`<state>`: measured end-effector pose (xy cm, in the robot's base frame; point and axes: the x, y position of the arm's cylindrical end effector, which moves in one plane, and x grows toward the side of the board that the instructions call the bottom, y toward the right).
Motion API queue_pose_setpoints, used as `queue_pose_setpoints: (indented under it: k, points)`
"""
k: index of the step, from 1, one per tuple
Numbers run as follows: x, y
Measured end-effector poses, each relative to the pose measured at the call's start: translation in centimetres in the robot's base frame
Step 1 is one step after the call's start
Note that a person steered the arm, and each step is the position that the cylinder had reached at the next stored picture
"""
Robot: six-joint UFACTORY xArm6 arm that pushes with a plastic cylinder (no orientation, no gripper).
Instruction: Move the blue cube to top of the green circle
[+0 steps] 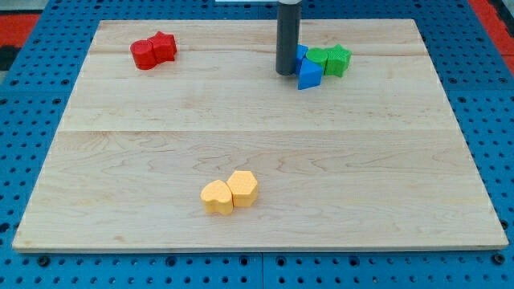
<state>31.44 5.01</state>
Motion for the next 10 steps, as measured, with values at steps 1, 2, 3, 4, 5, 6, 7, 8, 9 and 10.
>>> queue_pose_setpoints:
  k: [1, 2, 3, 4, 5, 6, 7, 8, 9, 10]
  points:
    - [-1.4, 0.8]
    - [-3.0, 0.3]
    - [-4.7, -0.3]
    - [-6.8, -0.8]
    - [-8.5, -4.1]
    - [-9.8, -3.6]
    - [-10.3, 0.2]
    - [-10.5, 1.3]
    - [-10.5, 2.0]
    - [-10.3, 2.9]
